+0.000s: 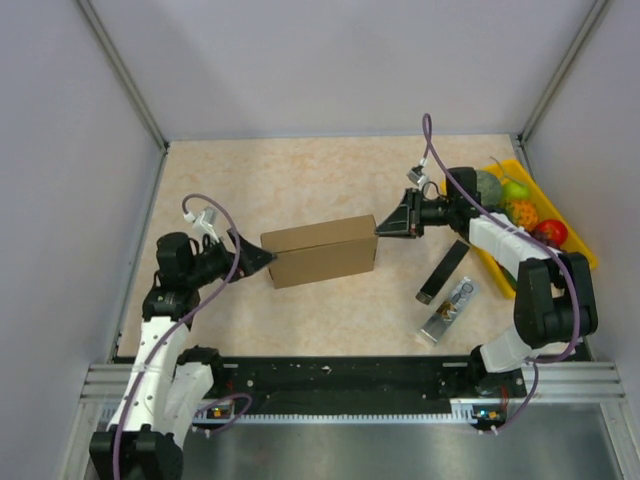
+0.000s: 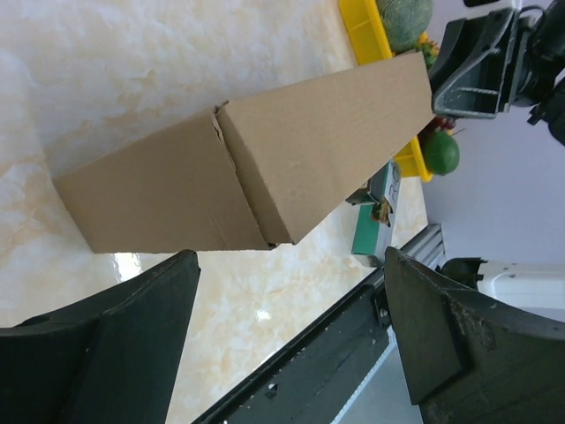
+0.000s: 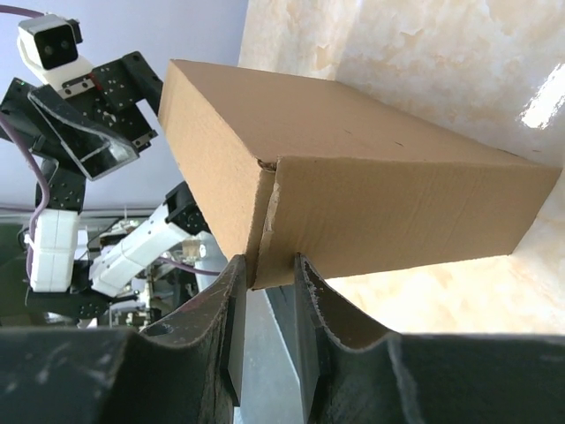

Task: Fold the paper box

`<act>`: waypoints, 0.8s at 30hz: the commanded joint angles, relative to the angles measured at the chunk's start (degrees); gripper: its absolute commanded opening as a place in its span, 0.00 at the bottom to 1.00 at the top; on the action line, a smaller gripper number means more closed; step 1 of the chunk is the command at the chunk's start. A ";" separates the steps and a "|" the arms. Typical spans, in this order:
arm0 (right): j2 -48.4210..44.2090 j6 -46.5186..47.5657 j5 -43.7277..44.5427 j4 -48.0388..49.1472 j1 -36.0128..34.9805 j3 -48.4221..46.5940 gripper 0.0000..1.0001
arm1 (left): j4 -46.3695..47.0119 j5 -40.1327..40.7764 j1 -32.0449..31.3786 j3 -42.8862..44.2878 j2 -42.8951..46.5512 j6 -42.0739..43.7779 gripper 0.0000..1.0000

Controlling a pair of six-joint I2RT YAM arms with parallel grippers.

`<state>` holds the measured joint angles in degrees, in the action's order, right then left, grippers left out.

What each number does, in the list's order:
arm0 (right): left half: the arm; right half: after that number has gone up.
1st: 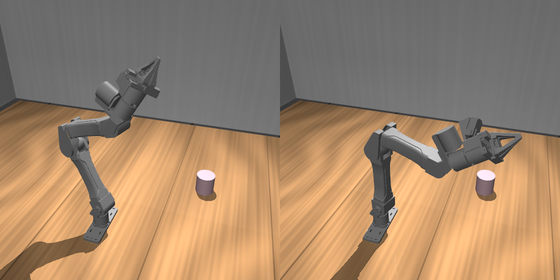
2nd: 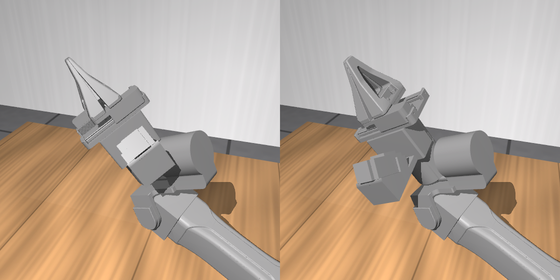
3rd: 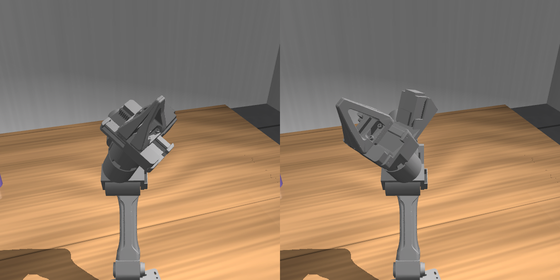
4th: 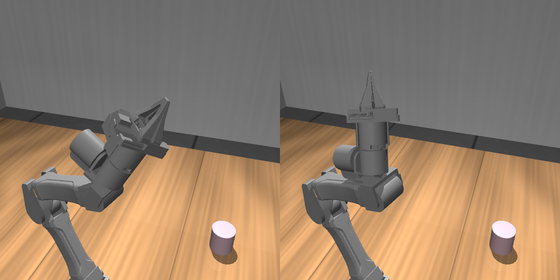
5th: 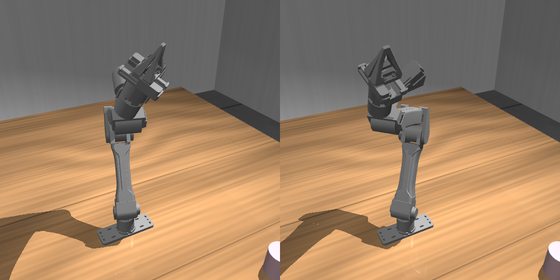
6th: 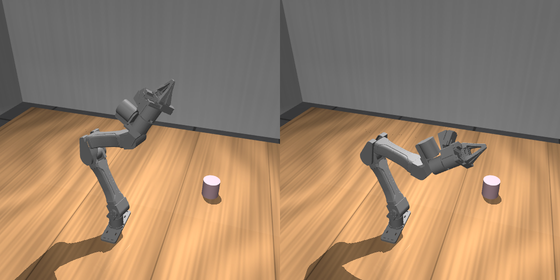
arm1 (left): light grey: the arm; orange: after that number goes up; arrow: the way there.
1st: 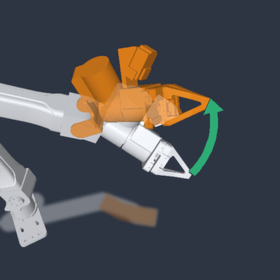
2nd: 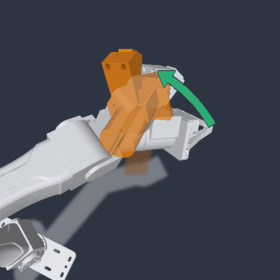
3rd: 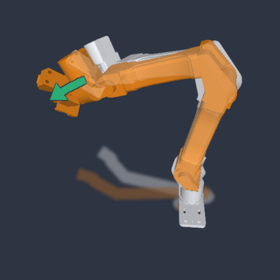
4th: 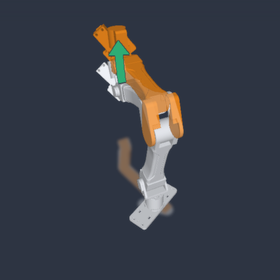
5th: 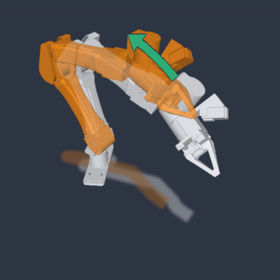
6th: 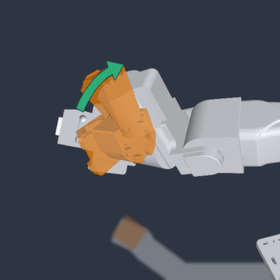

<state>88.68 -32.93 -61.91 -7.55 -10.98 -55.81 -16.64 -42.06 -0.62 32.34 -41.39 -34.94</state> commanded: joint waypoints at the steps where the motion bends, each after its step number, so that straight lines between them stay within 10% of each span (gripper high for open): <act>1: 2.37 4.63 8.83 -5.72 -1.59 -0.26 0.20 | 7.41 -7.76 4.83 0.36 0.43 -4.52 0.89; 15: -0.44 0.85 2.94 -5.98 -0.62 -6.50 0.57 | 10.93 -9.27 9.59 -1.49 -3.61 -7.34 0.79; 24: 0.35 -0.30 1.44 -4.05 -0.62 -7.29 0.63 | 14.09 -12.34 9.59 -2.45 -8.88 -8.30 0.65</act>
<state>88.71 -32.75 -58.85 -14.15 -11.31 -60.45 -6.81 -52.16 8.58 31.22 -48.64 -43.00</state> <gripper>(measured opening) 0.625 0.668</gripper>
